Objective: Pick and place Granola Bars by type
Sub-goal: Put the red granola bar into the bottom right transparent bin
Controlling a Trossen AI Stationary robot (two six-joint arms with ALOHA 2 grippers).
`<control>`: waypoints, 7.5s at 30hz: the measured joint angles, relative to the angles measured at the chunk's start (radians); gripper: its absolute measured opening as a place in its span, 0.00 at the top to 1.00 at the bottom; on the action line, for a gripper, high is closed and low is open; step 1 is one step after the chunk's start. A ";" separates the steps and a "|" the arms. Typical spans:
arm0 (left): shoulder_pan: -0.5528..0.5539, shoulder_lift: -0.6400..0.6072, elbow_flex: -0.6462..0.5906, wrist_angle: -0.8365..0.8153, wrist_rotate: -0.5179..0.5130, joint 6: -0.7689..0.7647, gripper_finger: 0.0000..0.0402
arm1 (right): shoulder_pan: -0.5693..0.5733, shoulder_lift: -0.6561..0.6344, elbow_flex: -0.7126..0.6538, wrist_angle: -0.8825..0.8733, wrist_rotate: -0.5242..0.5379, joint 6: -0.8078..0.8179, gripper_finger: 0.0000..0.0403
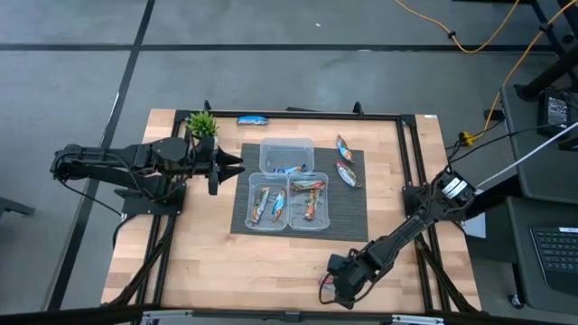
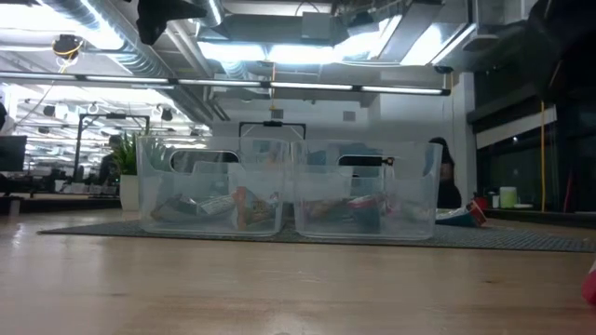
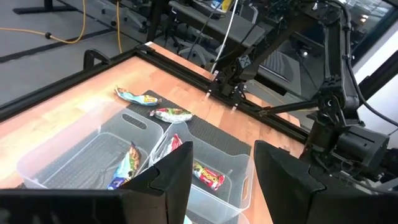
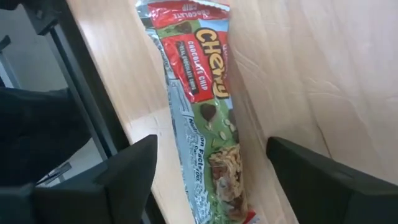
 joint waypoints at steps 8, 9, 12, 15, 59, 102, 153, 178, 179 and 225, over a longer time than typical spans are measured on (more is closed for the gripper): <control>0.000 0.000 0.000 0.000 -0.002 0.002 0.59 | 0.005 0.000 -0.006 -0.007 0.003 -0.019 0.53; 0.000 0.000 0.000 0.000 -0.002 0.002 0.59 | 0.006 0.000 -0.007 -0.009 0.003 -0.023 0.60; 0.000 0.000 0.000 0.000 -0.002 0.003 0.59 | 0.007 0.002 -0.009 -0.004 -0.014 -0.036 0.82; 0.000 0.000 0.000 0.000 -0.002 0.003 0.59 | 0.006 0.004 -0.010 0.008 -0.039 -0.072 0.95; 0.000 0.000 -0.001 -0.028 -0.035 0.063 0.59 | -0.168 -1.076 -0.010 -0.441 0.575 -0.389 0.95; 0.000 0.000 -0.001 -0.046 -0.089 0.002 0.59 | -0.782 -0.443 -0.009 -0.178 -0.030 -0.960 0.95; 0.000 0.000 0.000 -0.097 -0.078 0.037 0.59 | -0.803 -0.567 0.141 -0.847 0.476 -0.550 0.56; 0.000 0.000 0.000 -0.099 -0.158 -0.001 0.59 | -1.100 -0.556 -0.255 -0.371 0.184 -0.760 0.08; 0.000 0.000 0.000 -0.099 -0.159 -0.001 0.59 | -1.100 -0.550 -0.258 -0.359 0.178 -0.760 0.08; 0.000 0.000 0.000 -0.105 -0.231 -0.050 0.59 | -1.100 -0.292 -0.274 -0.204 0.025 -0.847 0.84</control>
